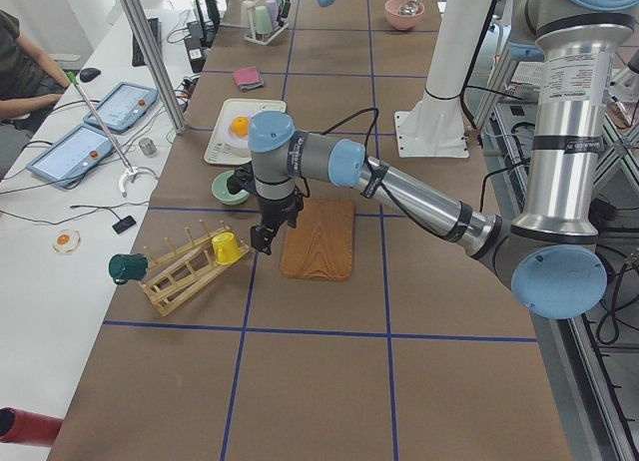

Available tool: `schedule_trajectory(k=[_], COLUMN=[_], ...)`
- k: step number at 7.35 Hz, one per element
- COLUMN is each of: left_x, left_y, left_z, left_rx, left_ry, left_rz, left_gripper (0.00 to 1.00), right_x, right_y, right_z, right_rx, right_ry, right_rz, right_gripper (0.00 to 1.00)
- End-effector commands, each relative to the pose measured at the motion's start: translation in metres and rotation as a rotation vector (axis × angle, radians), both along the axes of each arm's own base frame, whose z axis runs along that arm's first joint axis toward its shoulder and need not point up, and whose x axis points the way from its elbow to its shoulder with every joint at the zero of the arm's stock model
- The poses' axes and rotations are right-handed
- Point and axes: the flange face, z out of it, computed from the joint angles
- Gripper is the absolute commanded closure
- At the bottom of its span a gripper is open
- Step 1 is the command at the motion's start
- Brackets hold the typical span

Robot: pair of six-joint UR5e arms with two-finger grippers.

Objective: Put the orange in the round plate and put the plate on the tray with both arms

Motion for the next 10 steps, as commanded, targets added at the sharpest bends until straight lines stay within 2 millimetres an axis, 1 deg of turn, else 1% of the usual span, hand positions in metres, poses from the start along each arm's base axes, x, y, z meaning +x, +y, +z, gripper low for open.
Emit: schedule_trajectory(k=[1,2,3,4,5,6,7,8,9,10], left_x=[0.0,0.0,-0.002,-0.019,-0.039,-0.04,-0.043,-0.043,-0.042,-0.038], left_y=[-0.007,-0.01,-0.012,-0.017,-0.025,-0.021,-0.007,-0.005,-0.006,-0.005], left_z=[0.009,0.018,0.024,0.035,0.048,0.054,0.076,0.086,0.088,0.097], left_rx=[-0.005,0.014,0.021,0.0,-0.026,-0.042,-0.092,-0.119,-0.158,-0.191], left_ry=[-0.007,-0.009,-0.012,-0.014,-0.007,-0.008,-0.009,-0.008,0.001,0.063], left_rz=[0.002,0.046,0.066,0.033,-0.007,-0.011,-0.024,-0.033,-0.071,-0.068], left_gripper=[0.0,0.0,0.0,0.0,0.0,0.0,0.0,0.0,0.0,0.0], right_x=[0.086,0.117,0.146,0.173,0.193,0.197,0.195,0.193,0.192,0.19], right_y=[0.004,0.005,0.011,0.019,0.031,0.053,0.059,0.061,0.062,0.062], right_z=[0.051,0.068,0.077,0.071,0.043,0.054,0.06,0.067,0.07,0.072], right_rx=[0.111,0.124,0.108,0.073,0.056,0.027,0.01,-0.006,-0.017,-0.022], right_ry=[0.188,0.282,0.368,0.455,0.468,0.454,0.435,0.415,0.406,0.403], right_rz=[-0.143,-0.233,-0.335,-0.434,-0.46,-0.458,-0.452,-0.453,-0.45,-0.452], right_gripper=[0.0,0.0,0.0,0.0,0.0,0.0,0.0,0.0,0.0,0.0])
